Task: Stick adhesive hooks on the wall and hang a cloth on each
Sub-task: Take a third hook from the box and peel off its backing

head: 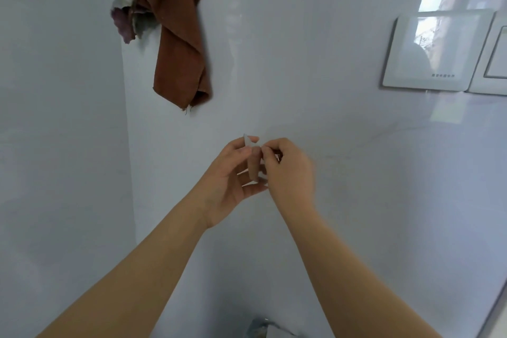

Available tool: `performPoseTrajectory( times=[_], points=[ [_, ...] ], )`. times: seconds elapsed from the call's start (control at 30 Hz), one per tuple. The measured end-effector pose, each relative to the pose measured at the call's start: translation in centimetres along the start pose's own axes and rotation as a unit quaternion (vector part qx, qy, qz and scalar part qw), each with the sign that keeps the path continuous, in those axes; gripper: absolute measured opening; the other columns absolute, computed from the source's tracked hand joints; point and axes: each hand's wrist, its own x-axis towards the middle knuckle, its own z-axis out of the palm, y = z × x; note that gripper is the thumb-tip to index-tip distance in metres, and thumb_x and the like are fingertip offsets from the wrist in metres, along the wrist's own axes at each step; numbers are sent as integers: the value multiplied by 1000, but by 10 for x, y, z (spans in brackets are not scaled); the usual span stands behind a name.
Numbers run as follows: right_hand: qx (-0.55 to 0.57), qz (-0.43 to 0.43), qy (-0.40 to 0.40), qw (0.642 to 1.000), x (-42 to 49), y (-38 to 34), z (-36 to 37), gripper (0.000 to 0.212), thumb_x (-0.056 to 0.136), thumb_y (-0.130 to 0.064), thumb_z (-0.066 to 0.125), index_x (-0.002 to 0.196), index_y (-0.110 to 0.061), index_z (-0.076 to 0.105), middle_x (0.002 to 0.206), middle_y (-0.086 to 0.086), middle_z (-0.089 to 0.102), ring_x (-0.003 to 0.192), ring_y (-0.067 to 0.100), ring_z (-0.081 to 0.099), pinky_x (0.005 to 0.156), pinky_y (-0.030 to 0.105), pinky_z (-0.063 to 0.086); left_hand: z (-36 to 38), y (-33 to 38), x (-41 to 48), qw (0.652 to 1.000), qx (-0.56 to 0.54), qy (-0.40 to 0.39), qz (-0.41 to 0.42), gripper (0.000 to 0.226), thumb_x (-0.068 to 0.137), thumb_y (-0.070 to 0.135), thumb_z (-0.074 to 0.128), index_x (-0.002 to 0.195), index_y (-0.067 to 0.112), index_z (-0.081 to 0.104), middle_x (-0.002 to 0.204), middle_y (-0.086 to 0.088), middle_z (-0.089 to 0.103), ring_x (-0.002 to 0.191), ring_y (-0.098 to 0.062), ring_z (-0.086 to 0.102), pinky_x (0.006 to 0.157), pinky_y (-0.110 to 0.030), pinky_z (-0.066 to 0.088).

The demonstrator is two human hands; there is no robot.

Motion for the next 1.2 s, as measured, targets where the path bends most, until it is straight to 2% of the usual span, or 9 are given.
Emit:
performPoseTrajectory(
  times=[0.1,0.17,0.23,0.5,0.83,0.97,1.03,1.17,1.2],
  points=[
    [-21,-11,-11,1000,1,8,1,12,92,-21,49,87,-23,60,93,2,64,85,16,60,70,31,50,4,-3,1,1000,11,17,2,31,82,33,61,109,19,53,98,-9,64,86,-21,62,84,-42,52],
    [-19,-12,-10,1000,1,13,0,12,91,-22,50,84,-25,59,91,2,64,83,18,61,69,36,53,6,-6,2,1000,10,26,4,30,81,33,58,106,18,53,95,-7,65,82,-19,63,77,-36,55],
    [-18,-8,-8,1000,1,16,-1,12,90,-23,50,80,-26,56,87,1,64,83,21,62,69,43,55,7,-9,4,999,19,36,3,17,88,26,52,103,20,55,91,-3,66,78,-16,65,70,-31,57],
    [-60,-33,-18,997,6,24,-5,15,94,-22,46,86,-16,57,87,2,64,91,23,58,74,43,51,14,-15,10,997,43,61,15,11,93,16,49,97,23,57,77,8,71,73,-10,66,62,-25,55],
    [-76,-52,-22,996,6,26,-6,16,95,-19,43,90,-13,57,95,1,61,99,23,53,78,40,48,16,-18,14,998,-12,66,-11,7,92,19,48,96,20,54,82,0,65,74,-15,64,69,-33,57],
    [-104,-68,-31,992,5,25,-9,18,97,-19,41,96,-11,57,99,2,60,102,21,51,78,37,46,15,-16,13,998,-32,51,-20,19,76,27,57,94,19,54,73,0,65,72,-17,62,70,-34,57],
    [-117,-72,-33,990,3,26,-9,19,97,-19,40,96,-11,57,97,1,58,101,20,50,74,33,44,15,-16,13,998,-36,53,-23,15,79,25,55,92,20,54,73,0,64,73,-18,61,70,-34,57],
    [-48,-51,-14,997,2,26,-8,14,95,-18,45,89,-14,57,89,0,62,92,20,57,76,36,49,14,-17,11,998,-23,32,-43,20,78,24,57,98,23,55,87,1,66,80,-16,63,78,-37,54],
    [-26,-37,-18,999,3,26,-9,13,94,-17,46,89,-14,58,84,-4,61,86,16,58,74,30,49,14,-17,11,998,-14,33,-44,22,77,24,59,100,24,55,86,4,68,80,-13,64,78,-36,54]
  ],
)
